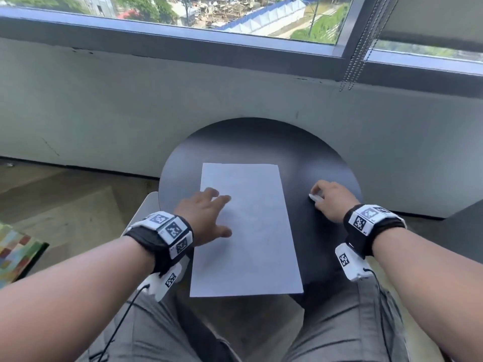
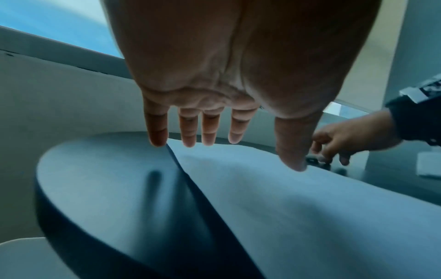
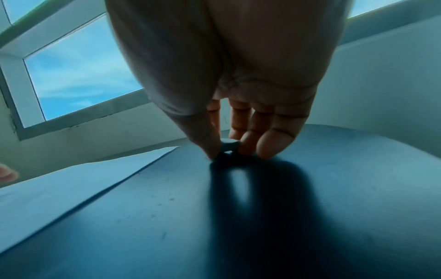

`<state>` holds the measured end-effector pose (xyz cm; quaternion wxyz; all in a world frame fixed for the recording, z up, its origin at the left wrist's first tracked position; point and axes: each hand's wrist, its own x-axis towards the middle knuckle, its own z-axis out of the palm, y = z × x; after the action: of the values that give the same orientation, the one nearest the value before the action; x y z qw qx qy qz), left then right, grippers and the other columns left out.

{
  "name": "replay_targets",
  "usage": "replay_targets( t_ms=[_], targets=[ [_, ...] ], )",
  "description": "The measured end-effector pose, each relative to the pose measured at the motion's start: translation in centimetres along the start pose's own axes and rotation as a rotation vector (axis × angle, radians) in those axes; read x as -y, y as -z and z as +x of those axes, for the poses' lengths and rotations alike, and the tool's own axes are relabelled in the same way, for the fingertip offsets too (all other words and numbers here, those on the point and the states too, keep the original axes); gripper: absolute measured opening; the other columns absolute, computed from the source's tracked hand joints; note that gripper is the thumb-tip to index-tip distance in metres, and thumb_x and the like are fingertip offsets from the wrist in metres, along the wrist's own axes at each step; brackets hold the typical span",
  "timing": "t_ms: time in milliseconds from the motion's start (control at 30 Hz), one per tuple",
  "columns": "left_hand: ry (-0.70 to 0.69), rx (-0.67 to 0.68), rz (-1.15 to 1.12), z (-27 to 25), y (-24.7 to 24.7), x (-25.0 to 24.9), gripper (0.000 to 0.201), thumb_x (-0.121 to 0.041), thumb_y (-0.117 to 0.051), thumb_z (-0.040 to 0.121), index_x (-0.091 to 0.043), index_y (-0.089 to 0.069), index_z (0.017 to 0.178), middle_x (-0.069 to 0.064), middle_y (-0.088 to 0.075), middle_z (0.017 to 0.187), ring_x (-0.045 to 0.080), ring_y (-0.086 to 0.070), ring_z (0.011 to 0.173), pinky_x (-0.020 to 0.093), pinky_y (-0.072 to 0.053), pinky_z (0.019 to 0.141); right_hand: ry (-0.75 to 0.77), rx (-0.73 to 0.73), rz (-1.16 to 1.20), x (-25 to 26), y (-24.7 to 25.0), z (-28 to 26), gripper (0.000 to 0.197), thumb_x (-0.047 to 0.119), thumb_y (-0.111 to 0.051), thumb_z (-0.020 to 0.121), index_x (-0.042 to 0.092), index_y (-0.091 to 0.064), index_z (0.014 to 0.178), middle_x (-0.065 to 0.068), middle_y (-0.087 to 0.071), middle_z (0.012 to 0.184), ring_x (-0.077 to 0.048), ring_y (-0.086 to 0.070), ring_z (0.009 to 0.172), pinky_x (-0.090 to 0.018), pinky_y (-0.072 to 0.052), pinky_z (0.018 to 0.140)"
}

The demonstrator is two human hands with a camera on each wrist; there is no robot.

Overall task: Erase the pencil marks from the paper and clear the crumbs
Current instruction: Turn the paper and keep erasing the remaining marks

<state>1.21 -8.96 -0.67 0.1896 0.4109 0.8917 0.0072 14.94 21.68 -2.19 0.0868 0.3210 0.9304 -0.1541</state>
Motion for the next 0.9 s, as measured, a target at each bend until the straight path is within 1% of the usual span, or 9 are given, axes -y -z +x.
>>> replay_targets(
  t_ms=[100,200,267,333,467,567,667,767,900],
  targets=[
    [-0.078,0.073,0.102,0.6,-1.6,-0.7,0.104,-0.078,-0.058,0.08,-0.032,-0.01,0.16,0.0,0.0,0.17,0.021,-0.003,0.156,0.047,-0.017,0.124,-0.029,-0.012,0.061,0.7,0.5,0.0,0.02,0.035,-0.055,0.092,0.024,-0.054,0.109,-0.009,-0.063,0.111,-0.028,-0.059,0.101,-0.034,-0.046,0.087],
    [-0.154,0.115,0.146,0.6,-2.7,-0.7,0.115,-0.087,-0.057,0.071,-0.032,-0.006,0.159,-0.001,0.007,0.169,0.023,0.005,0.155,0.049,-0.013,0.124,0.035,0.061,0.289,3.2,0.8,-0.8,0.019,0.043,-0.06,0.089,0.029,-0.055,0.1,-0.002,-0.065,0.094,-0.019,-0.065,0.074,-0.032,-0.052,0.074],
    [-0.191,0.105,0.174,0.2,-3.0,-0.8,0.116,-0.088,-0.057,0.069,-0.033,-0.008,0.159,-0.003,0.004,0.169,0.022,0.002,0.155,0.049,-0.012,0.124,0.127,0.147,0.398,5.5,0.7,-1.8,0.014,0.034,-0.069,0.085,0.025,-0.063,0.093,-0.001,-0.065,0.079,-0.014,-0.059,0.059,-0.028,-0.049,0.059],
    [-0.2,0.072,0.169,0.1,-2.7,-1.2,0.115,-0.088,-0.057,0.069,-0.034,-0.009,0.159,-0.002,0.0,0.169,0.021,-0.001,0.155,0.048,-0.012,0.124,0.185,0.24,0.484,7.7,0.2,-2.8,0.01,0.019,-0.072,0.08,0.019,-0.066,0.088,-0.007,-0.067,0.076,-0.016,-0.057,0.062,-0.031,-0.049,0.053],
    [-0.156,0.079,0.162,1.1,-1.9,-1.2,0.127,-0.09,-0.058,0.067,-0.026,-0.002,0.161,0.002,0.006,0.17,0.024,0.005,0.156,0.048,-0.009,0.126,0.253,0.245,0.476,10.5,-1.3,-2.8,0.009,0.014,-0.069,0.08,0.012,-0.061,0.085,-0.009,-0.071,0.08,-0.025,-0.066,0.07,-0.04,-0.059,0.061],
    [-0.147,0.146,0.206,1.4,-2.2,-1.0,0.14,-0.094,-0.058,0.06,-0.022,0.006,0.161,0.004,0.014,0.169,0.026,0.009,0.156,0.048,-0.007,0.126,0.238,0.144,0.354,11.3,-2.2,-2.3,0.025,0.033,-0.075,0.079,0.017,-0.056,0.08,-0.001,-0.068,0.078,-0.024,-0.064,0.072,-0.033,-0.053,0.062],
    [-0.145,0.156,0.217,1.5,-2.6,-0.9,0.144,-0.096,-0.057,0.057,-0.022,0.01,0.16,0.004,0.018,0.168,0.026,0.012,0.155,0.051,-0.007,0.126,0.289,0.118,0.186,11.3,-2.9,-2.4,0.024,0.041,-0.063,0.088,0.02,-0.055,0.093,0.002,-0.065,0.093,-0.021,-0.058,0.087,-0.031,-0.048,0.072],
    [-0.14,0.163,0.219,1.8,-2.5,-1.0,0.145,-0.095,-0.059,0.056,-0.023,0.012,0.16,0.005,0.02,0.168,0.027,0.012,0.155,0.051,-0.007,0.126,0.428,0.105,0.073,11.5,-3.5,-3.6,0.019,0.04,-0.054,0.094,0.023,-0.059,0.101,-0.002,-0.062,0.106,-0.024,-0.056,0.1,-0.034,-0.046,0.084],
    [-0.136,0.178,0.217,2.1,-2.5,-1.3,0.147,-0.094,-0.063,0.055,-0.024,0.012,0.16,0.007,0.02,0.167,0.031,0.011,0.155,0.05,-0.007,0.126,0.645,0.225,-0.063,12.2,-4.8,-6.1,0.02,0.039,-0.052,0.095,0.022,-0.059,0.102,-0.004,-0.061,0.104,-0.026,-0.055,0.098,-0.038,-0.047,0.085]
  ],
)
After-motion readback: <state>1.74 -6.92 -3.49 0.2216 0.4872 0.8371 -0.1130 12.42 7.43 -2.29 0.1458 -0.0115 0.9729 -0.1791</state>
